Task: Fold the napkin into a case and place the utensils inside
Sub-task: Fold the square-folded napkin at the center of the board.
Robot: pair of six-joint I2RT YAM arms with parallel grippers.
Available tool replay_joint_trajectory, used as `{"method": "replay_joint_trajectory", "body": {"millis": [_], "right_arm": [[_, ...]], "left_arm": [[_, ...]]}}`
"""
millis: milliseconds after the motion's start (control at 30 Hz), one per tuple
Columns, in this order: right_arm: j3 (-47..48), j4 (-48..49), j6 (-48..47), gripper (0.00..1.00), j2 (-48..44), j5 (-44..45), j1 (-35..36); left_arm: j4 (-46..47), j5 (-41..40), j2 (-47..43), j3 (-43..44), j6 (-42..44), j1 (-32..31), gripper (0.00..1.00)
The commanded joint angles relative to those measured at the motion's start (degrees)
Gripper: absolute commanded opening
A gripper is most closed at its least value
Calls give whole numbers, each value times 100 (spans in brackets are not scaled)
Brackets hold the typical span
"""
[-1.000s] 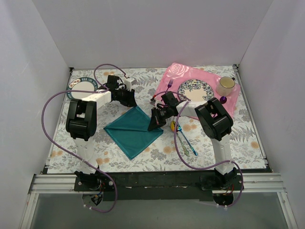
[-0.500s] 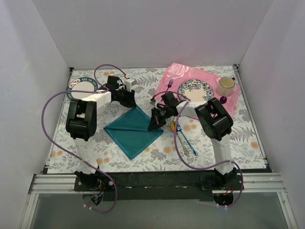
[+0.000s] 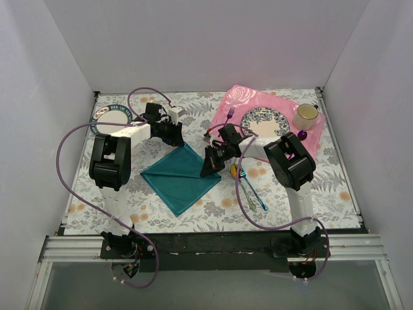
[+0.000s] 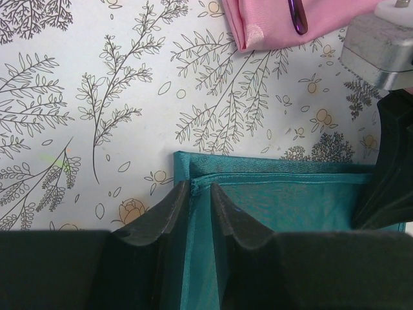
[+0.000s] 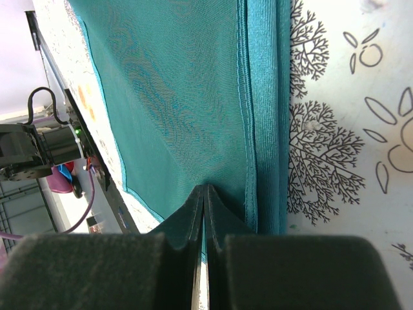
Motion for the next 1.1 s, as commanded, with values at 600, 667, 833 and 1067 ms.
{"method": "replay_joint_trajectory", "body": {"millis": [600,667,833,1067], "right_arm": [[-37,-118,-124,5,142,266,24],[-37,-118,-124,5,134,266,15],[-46,-118,-124,5,125,266,24],[-37,-127,-141,5,116,266,15]], "left_arm": [[-7,-4,-228,168,116,-58,13],[-7,-22,-289,168,143,-66,12],[-7,-83,-377,98,239,-119,11],[46,-127,-553,-113,415,-154,17]]}}
